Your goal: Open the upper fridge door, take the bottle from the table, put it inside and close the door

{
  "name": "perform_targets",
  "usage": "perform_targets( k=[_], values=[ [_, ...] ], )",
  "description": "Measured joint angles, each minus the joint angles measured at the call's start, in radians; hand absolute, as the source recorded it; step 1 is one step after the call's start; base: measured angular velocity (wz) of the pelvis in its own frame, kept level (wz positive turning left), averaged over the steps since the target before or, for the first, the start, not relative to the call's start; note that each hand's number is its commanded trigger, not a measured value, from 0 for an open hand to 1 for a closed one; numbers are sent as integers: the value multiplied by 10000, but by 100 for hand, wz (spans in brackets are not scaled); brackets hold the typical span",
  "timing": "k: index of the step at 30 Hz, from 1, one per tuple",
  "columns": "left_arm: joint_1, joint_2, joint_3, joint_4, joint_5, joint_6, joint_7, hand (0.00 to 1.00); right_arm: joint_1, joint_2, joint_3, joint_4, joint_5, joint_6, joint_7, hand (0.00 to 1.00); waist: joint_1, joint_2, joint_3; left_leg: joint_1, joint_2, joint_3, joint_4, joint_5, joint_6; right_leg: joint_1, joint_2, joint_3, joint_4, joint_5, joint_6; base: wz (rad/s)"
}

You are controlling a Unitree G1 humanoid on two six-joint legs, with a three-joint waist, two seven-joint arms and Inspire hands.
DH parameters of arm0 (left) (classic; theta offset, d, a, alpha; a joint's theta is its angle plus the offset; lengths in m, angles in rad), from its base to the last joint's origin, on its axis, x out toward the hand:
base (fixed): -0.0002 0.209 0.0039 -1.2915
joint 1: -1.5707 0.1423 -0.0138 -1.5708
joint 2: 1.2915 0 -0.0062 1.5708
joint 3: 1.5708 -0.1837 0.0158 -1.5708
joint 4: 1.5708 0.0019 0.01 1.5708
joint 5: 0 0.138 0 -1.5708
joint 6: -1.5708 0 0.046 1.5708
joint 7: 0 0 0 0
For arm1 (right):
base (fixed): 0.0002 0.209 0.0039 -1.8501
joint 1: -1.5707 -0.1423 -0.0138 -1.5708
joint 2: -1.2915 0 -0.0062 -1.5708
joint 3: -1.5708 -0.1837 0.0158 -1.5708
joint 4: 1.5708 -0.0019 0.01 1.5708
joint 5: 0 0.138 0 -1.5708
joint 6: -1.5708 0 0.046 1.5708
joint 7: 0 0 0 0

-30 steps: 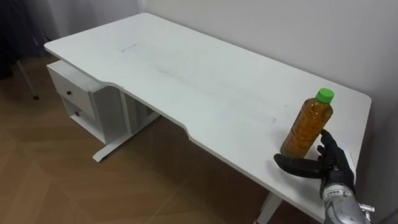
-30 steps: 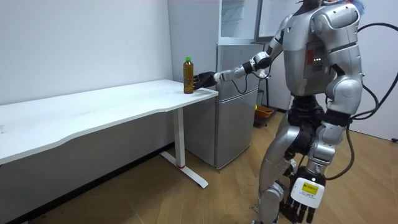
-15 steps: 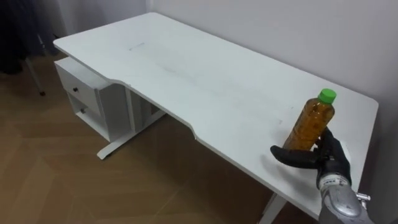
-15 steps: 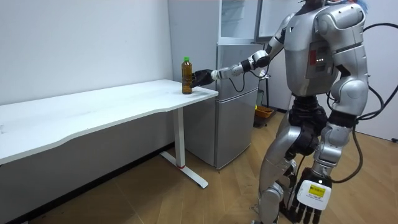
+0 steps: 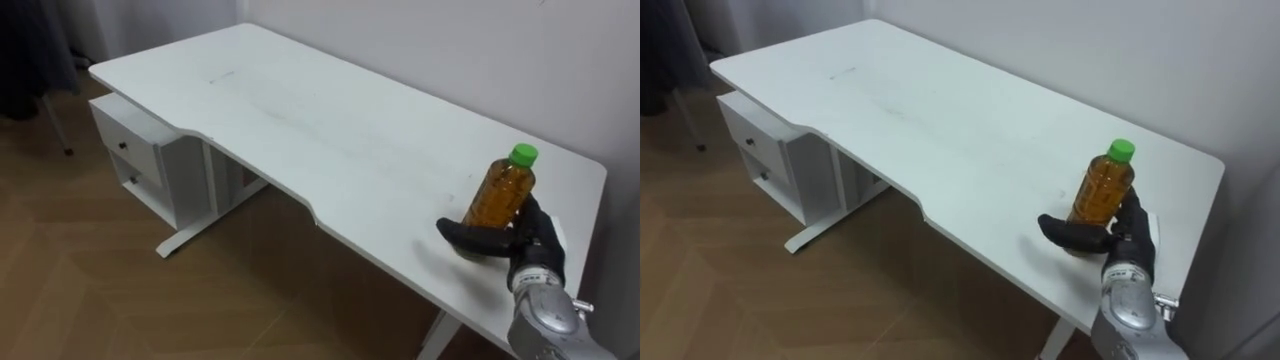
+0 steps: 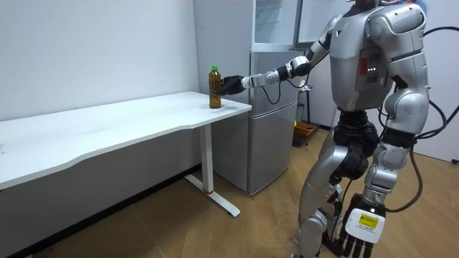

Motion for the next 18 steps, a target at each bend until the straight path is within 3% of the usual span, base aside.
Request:
perform_targets(
  k=[4,5,6,18],
  values=[
    [3,0,-1,-36,-218,5,90,0,-23,0,-12,2,791,-1,-175,0,-3,4,1,-13,-6,-37,-1,1,-1,7,1,-44,1,0,0,0],
    [4,0,-1,-36,-249,5,107,0,-23,0,-12,2,912,-1,-186,67,-3,6,2,-13,-7,-40,0,1,-1,9,0,-45,1,0,0,0],
    [3,0,0,-37,-290,7,181,0,-23,-1,-20,3,1218,-1,-201,100,-4,7,2,-15,-11,-47,-4,1,-1,12,0,-45,1,0,-1,0],
    [13,-3,-5,-30,-516,4,242,0,-52,-72,-32,352,1732,-13,-363,100,27,143,71,-34,-31,-68,-79,0,0,-20,-14,-42,-15,-2,2,0]
  ],
)
